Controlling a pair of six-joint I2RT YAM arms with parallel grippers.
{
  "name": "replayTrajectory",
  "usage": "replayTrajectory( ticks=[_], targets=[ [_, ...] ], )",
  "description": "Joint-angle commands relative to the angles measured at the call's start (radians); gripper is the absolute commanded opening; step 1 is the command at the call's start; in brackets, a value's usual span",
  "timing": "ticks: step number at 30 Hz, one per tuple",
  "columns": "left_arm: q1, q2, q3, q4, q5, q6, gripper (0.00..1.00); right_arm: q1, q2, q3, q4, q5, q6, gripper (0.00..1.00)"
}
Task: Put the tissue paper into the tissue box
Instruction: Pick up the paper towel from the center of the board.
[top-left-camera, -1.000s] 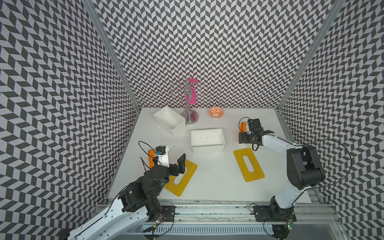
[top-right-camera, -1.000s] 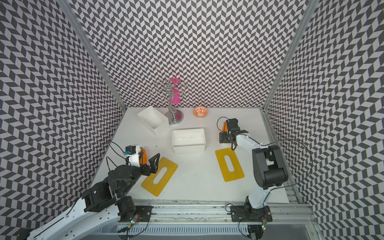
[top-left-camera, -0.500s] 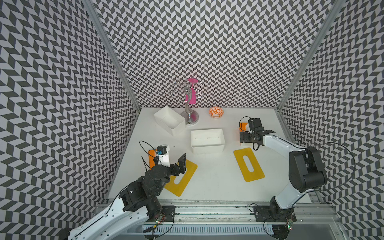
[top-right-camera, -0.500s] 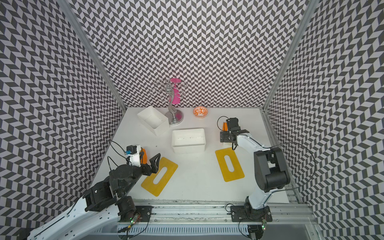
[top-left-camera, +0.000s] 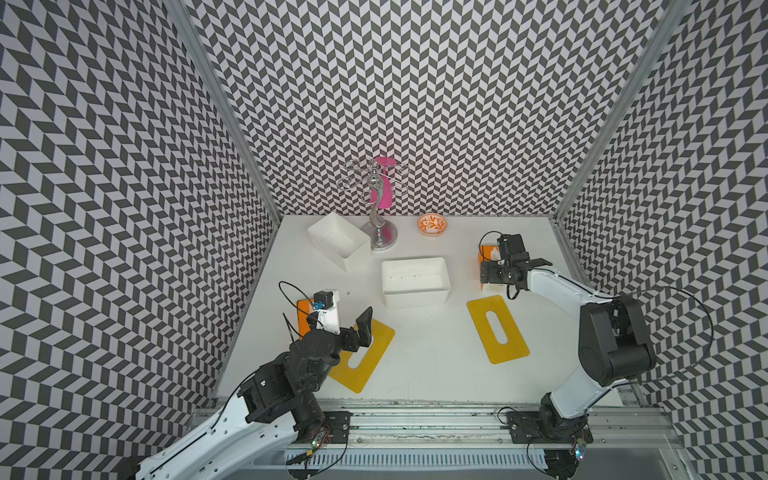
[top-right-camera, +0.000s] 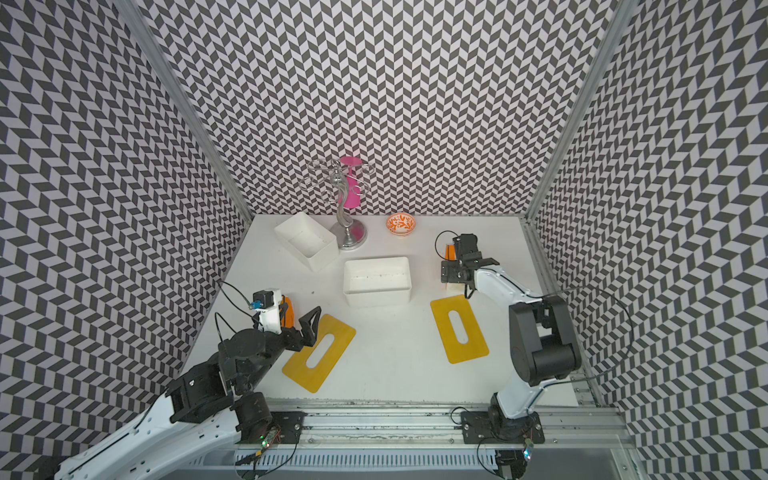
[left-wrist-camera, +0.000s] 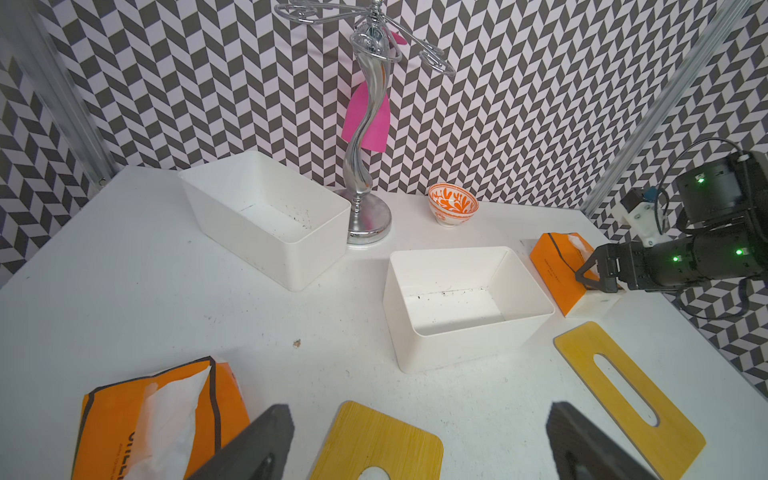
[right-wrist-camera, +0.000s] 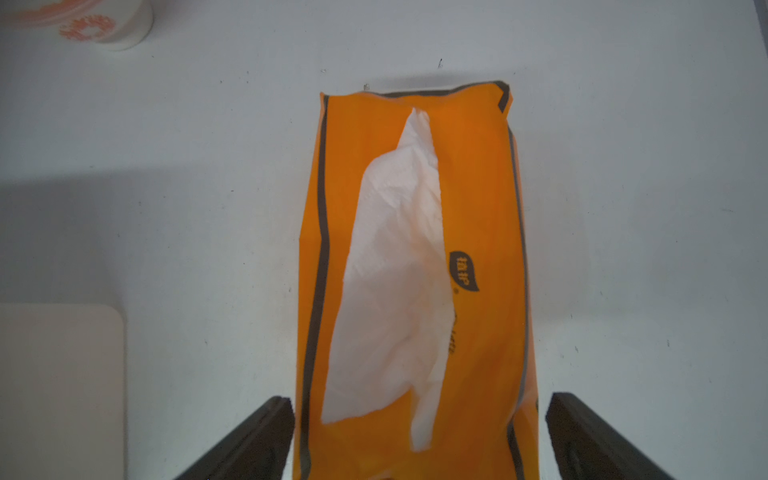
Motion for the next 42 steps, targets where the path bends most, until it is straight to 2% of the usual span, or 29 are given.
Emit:
replayTrajectory(
  ticks=[1,11,21,42],
  targets=[
    [0.005,0.001,-0.004,0.017,0.013,0.016,1.0,0.005,0.023,-0.002,0.024,-0.008,0.008,1.0],
    [0.005,0.003,-0.004,0.018,0.018,0.016,1.0,0.004,0.052,-0.015,0.032,0.021,0.0,1.0],
    [0.005,0.006,-0.004,0.02,0.019,0.016,1.0,0.004,0.079,-0.025,0.057,-0.016,-0.005,1.0],
    [0.006,0.009,-0.005,0.02,0.023,0.019,1.0,0.005,0.173,-0.019,0.078,-0.016,-0.029,1.0]
  ],
)
